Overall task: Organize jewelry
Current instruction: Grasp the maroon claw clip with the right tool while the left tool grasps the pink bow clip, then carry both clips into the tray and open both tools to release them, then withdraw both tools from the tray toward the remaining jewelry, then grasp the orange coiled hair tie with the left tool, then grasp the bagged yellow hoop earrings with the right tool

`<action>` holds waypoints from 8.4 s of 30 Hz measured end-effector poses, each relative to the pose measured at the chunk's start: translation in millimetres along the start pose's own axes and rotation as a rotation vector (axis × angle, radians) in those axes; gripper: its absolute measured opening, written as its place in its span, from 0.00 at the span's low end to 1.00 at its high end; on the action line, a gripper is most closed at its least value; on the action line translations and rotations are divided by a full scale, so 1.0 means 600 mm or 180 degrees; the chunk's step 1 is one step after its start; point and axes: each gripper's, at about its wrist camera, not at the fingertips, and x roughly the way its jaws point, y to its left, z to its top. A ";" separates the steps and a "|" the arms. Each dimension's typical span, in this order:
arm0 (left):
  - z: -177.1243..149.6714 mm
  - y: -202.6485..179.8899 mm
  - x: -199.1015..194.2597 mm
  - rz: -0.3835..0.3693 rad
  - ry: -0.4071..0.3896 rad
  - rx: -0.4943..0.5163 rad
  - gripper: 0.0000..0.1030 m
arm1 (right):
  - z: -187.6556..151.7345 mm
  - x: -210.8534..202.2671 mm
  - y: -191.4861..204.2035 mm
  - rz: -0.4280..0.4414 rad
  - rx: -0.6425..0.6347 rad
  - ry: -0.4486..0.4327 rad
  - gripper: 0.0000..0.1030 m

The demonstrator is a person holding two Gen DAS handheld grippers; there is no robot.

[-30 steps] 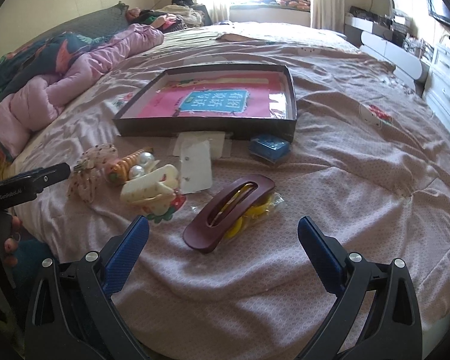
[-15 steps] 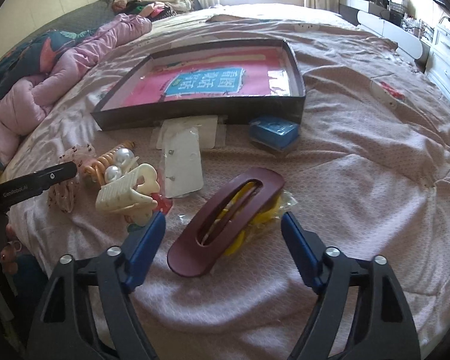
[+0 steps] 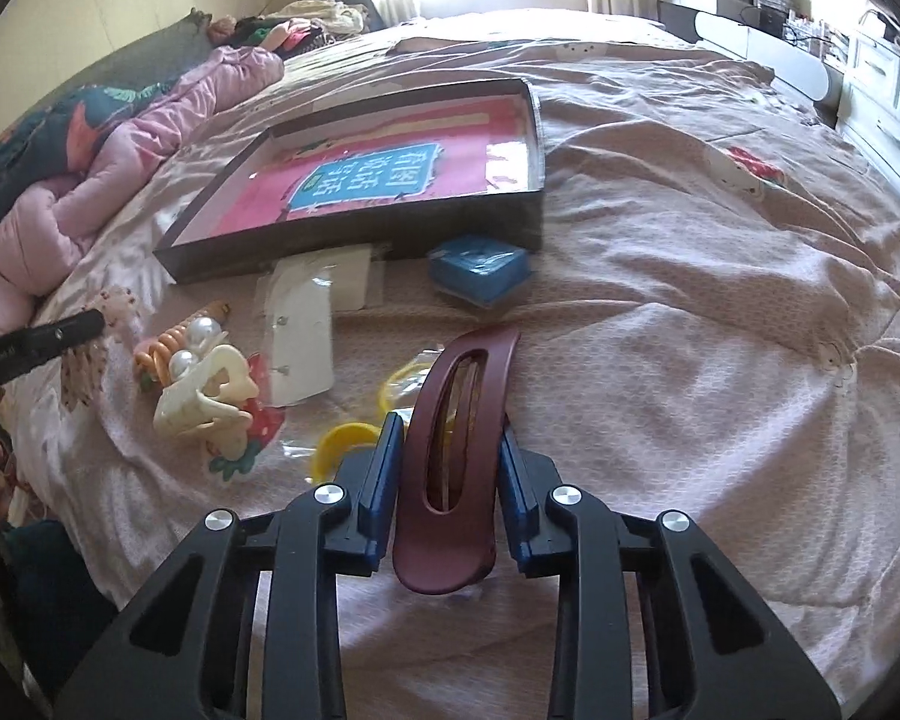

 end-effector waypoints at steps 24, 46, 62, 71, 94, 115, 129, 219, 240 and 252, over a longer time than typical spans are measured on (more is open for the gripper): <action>0.089 -0.038 0.009 -0.0092 -0.0212 -0.0014 0.36 | 0.071 -0.058 -0.066 0.0018 0.0048 -0.0453 0.27; 0.175 -0.083 0.097 -0.0098 -0.0237 0.0127 0.36 | 0.232 0.021 0.011 0.0314 -0.0272 -0.0560 0.27; 0.177 -0.073 0.169 0.0022 -0.0062 0.0262 0.37 | 0.263 0.140 0.014 0.0192 -0.0250 -0.0207 0.27; 0.168 -0.065 0.165 0.0027 -0.0087 0.0225 0.57 | 0.254 0.162 0.007 0.0120 -0.0204 -0.0173 0.27; 0.143 -0.050 0.064 -0.0020 -0.0374 0.0030 0.80 | 0.227 0.092 -0.010 0.0115 -0.0095 -0.0339 0.62; 0.090 -0.061 -0.049 -0.0116 -0.0683 -0.0009 0.89 | 0.177 -0.067 -0.009 0.0119 -0.0182 -0.0734 0.85; 0.047 -0.061 -0.086 -0.0102 -0.0698 0.0036 0.89 | 0.127 -0.109 0.009 0.0123 -0.0430 -0.0766 0.85; 0.027 -0.114 0.124 -0.0316 0.0617 0.0584 0.12 | 0.019 0.020 -0.034 0.0182 -0.0391 -0.0139 0.01; 0.066 -0.126 0.043 -0.0557 0.0208 0.0500 0.11 | 0.060 0.018 -0.061 0.0207 0.0290 0.0034 0.61; 0.097 -0.125 0.032 -0.0567 0.0067 0.0471 0.11 | 0.080 0.071 -0.086 -0.0149 0.0420 0.0080 0.38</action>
